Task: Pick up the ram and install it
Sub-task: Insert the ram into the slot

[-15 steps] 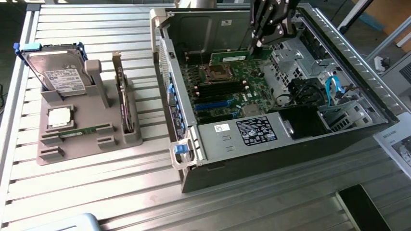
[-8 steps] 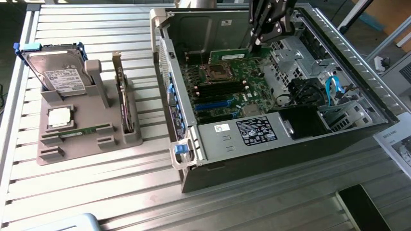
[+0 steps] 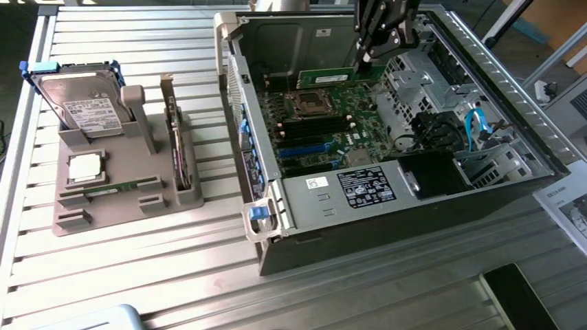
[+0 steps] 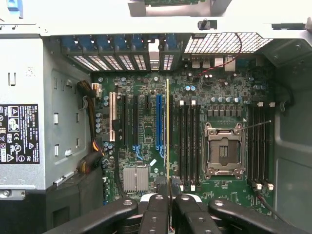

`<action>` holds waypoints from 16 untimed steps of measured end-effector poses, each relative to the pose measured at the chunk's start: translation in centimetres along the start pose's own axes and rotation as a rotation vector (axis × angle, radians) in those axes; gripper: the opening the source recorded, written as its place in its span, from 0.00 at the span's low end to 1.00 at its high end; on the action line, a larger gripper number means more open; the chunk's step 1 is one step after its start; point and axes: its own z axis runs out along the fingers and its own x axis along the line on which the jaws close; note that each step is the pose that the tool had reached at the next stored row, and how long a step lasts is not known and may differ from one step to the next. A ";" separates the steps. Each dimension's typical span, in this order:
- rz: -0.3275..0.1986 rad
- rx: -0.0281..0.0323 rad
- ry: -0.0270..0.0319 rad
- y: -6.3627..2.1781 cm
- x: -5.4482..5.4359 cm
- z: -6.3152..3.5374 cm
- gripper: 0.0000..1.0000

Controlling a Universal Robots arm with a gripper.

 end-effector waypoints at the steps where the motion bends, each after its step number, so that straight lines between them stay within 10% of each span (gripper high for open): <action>1: 0.000 0.0000 0.0000 0.00 0.0 0.00 0.12; 16: 0.000 -0.0001 -0.0001 -0.01 0.0 0.95 0.12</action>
